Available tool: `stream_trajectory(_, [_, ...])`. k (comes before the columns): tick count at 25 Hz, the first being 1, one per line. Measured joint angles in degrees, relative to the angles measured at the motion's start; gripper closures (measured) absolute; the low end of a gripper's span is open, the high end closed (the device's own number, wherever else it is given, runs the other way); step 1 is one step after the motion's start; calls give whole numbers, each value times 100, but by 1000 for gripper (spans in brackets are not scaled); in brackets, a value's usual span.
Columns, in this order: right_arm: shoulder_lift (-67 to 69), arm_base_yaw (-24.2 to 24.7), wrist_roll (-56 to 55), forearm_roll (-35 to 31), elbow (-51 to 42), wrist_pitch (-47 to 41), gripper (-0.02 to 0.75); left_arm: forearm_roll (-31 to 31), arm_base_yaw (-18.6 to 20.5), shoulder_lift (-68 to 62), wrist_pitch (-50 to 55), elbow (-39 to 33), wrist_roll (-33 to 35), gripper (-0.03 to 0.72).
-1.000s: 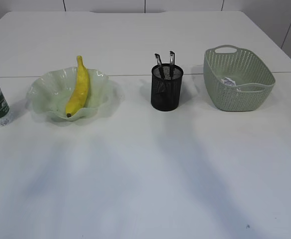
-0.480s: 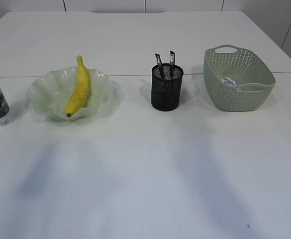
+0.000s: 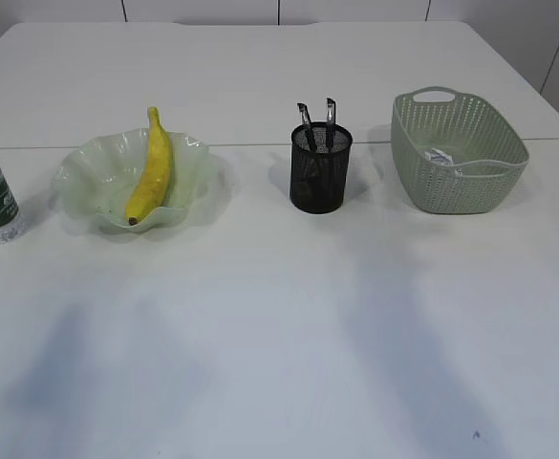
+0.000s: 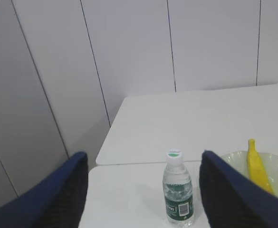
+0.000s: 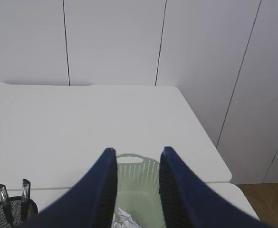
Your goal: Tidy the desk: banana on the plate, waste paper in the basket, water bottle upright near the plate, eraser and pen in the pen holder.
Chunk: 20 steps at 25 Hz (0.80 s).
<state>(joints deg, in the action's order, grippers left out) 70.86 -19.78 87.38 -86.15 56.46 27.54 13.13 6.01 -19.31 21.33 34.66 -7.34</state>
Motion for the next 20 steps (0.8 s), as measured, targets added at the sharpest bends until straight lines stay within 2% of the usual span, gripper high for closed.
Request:
stream_trajectory(10, [-2,0,4,-56,0,-162,505,-81,0,1263,1096,-326,4,171])
stream_trajectory(16, [-12,0,17,-29,0,-241,505,-760,0,1867,2104,-335,397,171])
stream_trajectory(20, [-96,0,-192,374,-9,-313,505,-1313,-3,1892,2674,-335,843,171])
